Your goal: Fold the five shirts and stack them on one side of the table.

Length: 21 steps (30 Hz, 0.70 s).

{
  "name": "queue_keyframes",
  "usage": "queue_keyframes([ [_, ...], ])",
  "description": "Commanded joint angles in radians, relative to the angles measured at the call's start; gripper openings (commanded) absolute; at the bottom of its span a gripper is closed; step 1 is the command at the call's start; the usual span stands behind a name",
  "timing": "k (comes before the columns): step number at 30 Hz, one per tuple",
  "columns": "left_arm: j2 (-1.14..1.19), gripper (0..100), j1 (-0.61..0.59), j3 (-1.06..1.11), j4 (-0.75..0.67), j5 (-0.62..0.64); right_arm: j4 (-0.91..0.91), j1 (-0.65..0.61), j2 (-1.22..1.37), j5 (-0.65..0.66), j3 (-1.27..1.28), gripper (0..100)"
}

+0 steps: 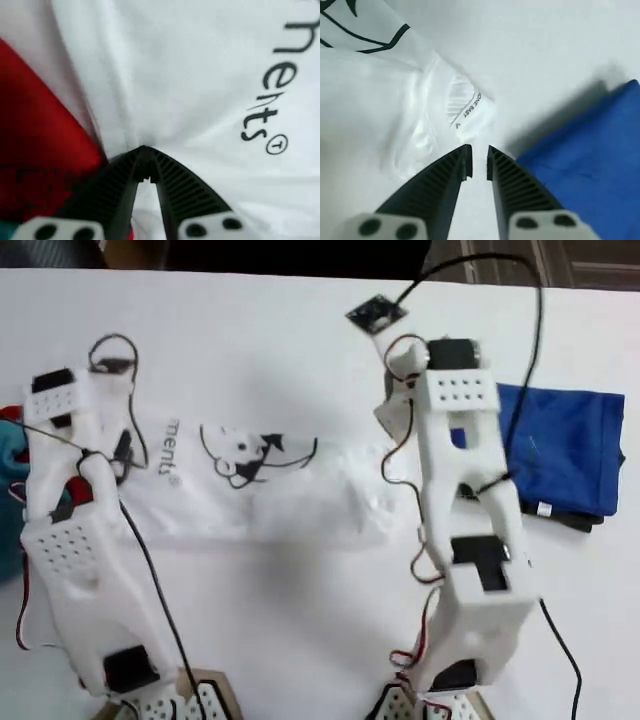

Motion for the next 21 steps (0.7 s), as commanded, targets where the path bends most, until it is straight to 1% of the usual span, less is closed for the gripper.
queue_keyframes([
  [1, -0.003, 4, -0.048, -0.102, -0.029, -0.049, 0.071, -0.001, -0.174, 0.002, 0.018, 9.4],
  [4, 0.054, 10, -0.066, -0.108, -0.054, -0.098, 0.071, -0.002, -0.28, 0.003, 0.107, 9.5],
  [8, 0.146, 18, -0.075, -0.108, -0.061, -0.1, 0.035, -0.005, -0.397, 0.003, 0.221, 9.7],
  [10, 0.187, 18, -0.084, -0.108, -0.095, -0.097, 0.012, -0.005, -0.433, 0.003, 0.273, 9.8],
  [14, 0.222, 18, -0.158, -0.134, -0.15, -0.103, -0.019, -0.004, -0.481, 0.003, 0.37, 9.8],
  [19, 0.226, 18, -0.264, -0.252, -0.143, -0.109, -0.067, -0.004, -0.498, 0.003, 0.46, 9.8],
  [21, 0.226, 18, -0.281, -0.305, -0.106, -0.135, -0.081, -0.004, -0.498, 0.003, 0.479, 9.8],
])
